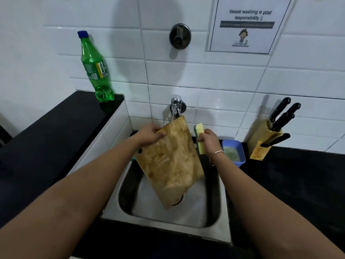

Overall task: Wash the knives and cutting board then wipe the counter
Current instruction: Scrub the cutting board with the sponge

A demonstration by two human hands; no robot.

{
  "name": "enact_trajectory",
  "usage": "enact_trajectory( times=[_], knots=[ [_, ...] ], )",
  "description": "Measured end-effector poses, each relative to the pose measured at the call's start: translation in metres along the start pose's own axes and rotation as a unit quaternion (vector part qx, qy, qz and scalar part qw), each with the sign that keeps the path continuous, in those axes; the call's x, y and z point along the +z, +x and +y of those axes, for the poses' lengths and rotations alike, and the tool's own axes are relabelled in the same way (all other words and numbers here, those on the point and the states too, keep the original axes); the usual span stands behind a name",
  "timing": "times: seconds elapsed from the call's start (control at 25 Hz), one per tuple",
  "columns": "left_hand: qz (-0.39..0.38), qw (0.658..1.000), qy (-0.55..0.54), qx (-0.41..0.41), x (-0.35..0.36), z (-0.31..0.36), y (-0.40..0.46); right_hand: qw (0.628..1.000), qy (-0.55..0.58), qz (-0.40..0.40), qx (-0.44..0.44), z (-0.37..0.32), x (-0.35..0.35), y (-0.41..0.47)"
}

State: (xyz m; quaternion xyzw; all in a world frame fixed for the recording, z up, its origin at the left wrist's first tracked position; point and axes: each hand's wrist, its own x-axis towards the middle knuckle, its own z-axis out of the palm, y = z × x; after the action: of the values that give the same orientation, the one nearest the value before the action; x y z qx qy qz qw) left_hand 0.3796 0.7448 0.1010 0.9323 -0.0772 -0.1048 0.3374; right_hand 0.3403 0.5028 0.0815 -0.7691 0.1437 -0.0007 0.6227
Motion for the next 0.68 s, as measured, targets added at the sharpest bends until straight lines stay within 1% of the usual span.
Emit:
enact_trajectory(
  times=[0.08,0.28,0.48,0.68],
  knots=[
    [-0.013,1.0,0.003,0.009,-0.002,-0.005,0.01,0.999,0.033,-0.012,-0.005,-0.001,0.001,0.006],
    [-0.049,0.998,0.021,0.023,-0.007,-0.006,0.038,0.984,0.174,-0.021,0.031,0.003,0.009,0.019],
    [-0.081,0.993,0.04,0.076,-0.002,0.001,0.053,0.959,0.278,0.021,0.047,0.014,0.009,0.03],
    [-0.109,0.987,0.062,0.099,0.009,0.005,0.056,0.93,0.355,0.04,0.084,0.023,0.013,0.033]
  ],
)
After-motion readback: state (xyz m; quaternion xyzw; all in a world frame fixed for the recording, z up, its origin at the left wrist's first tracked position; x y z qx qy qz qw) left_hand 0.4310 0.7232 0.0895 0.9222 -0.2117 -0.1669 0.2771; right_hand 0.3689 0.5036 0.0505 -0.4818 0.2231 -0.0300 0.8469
